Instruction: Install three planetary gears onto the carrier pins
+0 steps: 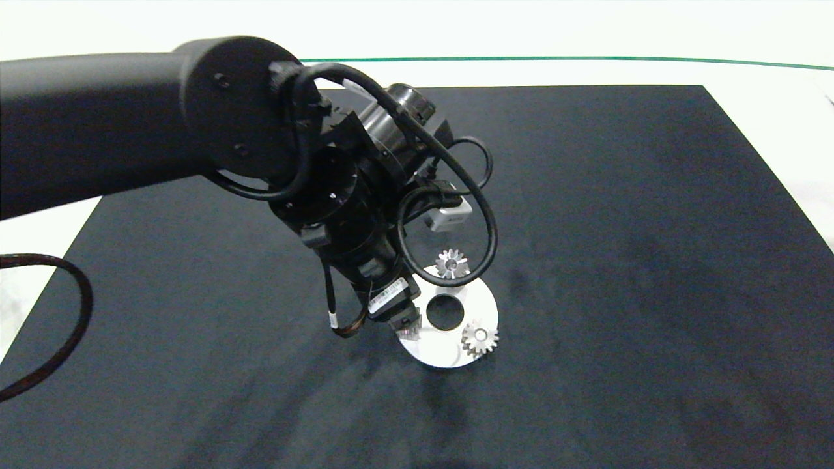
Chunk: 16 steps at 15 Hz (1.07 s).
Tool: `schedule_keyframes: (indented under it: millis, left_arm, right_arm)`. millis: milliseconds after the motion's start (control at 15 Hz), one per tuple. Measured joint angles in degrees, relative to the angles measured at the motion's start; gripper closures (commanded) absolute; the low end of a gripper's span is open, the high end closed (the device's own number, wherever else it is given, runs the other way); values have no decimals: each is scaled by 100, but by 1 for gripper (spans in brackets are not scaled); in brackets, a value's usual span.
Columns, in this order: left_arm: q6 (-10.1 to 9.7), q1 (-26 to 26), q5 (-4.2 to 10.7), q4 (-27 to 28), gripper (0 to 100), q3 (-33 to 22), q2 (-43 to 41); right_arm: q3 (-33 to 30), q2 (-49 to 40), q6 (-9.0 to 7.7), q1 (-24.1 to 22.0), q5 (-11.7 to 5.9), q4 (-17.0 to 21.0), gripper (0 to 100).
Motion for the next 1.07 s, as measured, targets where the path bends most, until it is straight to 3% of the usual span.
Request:
schedule_keyframes:
  millis: [133,267,533,733,867,1067]
  left_arm:
    - [-288,18,-16,60,0,0,-306]
    - [-920,11,-16,79,0,0,-612]
    - [-1406,18,11,50,0,0,-1126]
    - [-1974,-169,13,-618,0,0,-1248]
    - [-1996,-211,-9,-1313,0,0,-1174]
    - [-2015,-196,-9,-1585,0,0,-990]
  right_arm:
    - [4,0,9,0,-1,-33,0]
    - [30,22,32,0,-1,-44,0]
    - [163,113,61,57,-1,-430,0]
    - [375,224,98,177,-1,-755,0]
    - [400,249,102,195,0,-763,0]
    - [411,271,105,201,-1,-763,0]
